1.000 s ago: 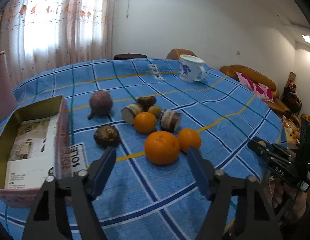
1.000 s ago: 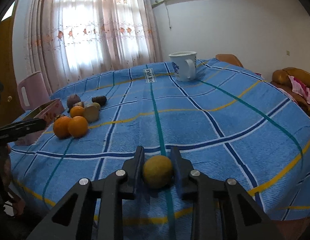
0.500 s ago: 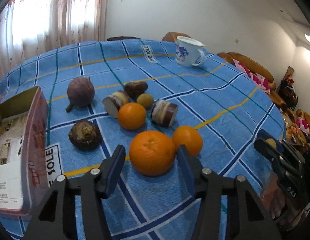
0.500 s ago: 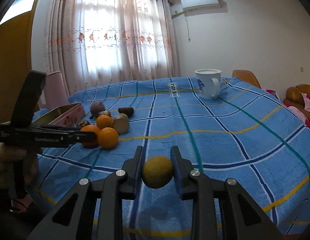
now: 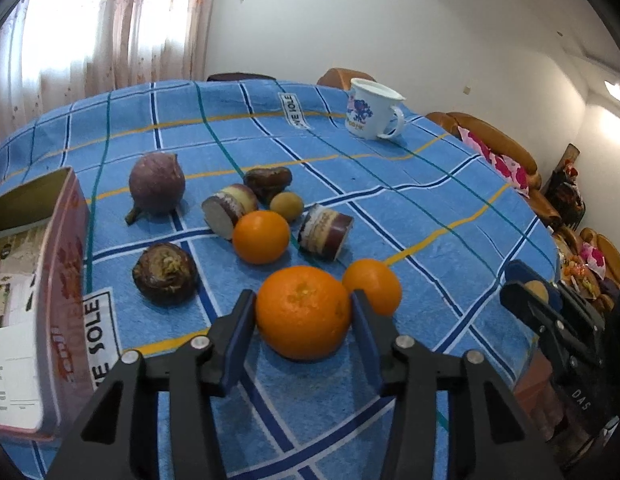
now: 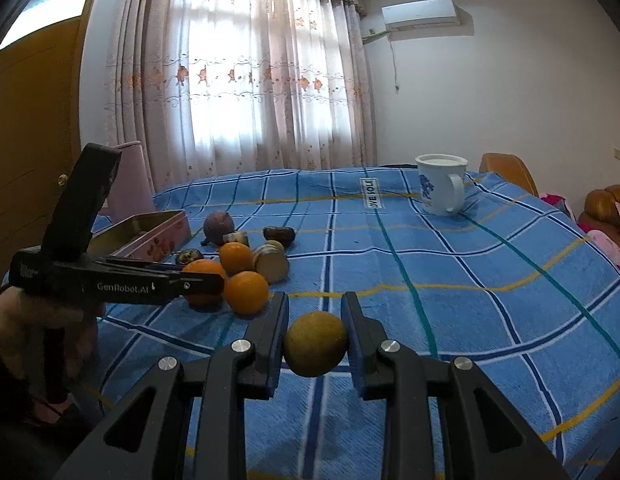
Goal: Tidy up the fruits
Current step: 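Grasp the large orange with the left gripper while the right gripper lifts the yellow fruit, then carry both fruits over the tin box and open both grippers to drop them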
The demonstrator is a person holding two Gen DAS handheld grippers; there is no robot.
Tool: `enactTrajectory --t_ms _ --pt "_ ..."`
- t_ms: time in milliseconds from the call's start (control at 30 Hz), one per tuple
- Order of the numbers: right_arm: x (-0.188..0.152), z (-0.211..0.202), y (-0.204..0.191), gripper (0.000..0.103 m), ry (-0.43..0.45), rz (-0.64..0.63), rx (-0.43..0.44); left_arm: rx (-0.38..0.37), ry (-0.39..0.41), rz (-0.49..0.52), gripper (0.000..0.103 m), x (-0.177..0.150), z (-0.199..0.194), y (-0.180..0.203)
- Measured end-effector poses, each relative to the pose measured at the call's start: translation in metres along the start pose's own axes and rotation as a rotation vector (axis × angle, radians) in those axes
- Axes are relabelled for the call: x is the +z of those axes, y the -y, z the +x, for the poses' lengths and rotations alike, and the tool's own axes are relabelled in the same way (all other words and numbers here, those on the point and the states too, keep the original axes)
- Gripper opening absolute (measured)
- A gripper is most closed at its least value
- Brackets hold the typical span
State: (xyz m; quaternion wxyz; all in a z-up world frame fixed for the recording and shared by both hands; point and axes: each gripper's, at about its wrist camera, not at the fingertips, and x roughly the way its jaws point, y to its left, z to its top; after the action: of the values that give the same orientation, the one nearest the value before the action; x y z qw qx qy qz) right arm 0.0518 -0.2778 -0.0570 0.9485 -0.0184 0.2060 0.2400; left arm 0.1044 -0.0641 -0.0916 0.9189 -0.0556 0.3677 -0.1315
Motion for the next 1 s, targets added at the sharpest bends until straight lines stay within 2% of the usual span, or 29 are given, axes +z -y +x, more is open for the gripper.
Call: enactTrajectory --t_ms 200,1000 --pt "0.011 0.006 -0.016 0.028 0.002 -0.036 0.042 0.040 0.041 0.014 0.049 -0.002 -0.010 -0.005" --pt "0.069 0.036 -0.095 0.029 0.048 -0.188 0.198 0.144 0.178 -0.050 0.049 0.001 -0.056 -0.052"
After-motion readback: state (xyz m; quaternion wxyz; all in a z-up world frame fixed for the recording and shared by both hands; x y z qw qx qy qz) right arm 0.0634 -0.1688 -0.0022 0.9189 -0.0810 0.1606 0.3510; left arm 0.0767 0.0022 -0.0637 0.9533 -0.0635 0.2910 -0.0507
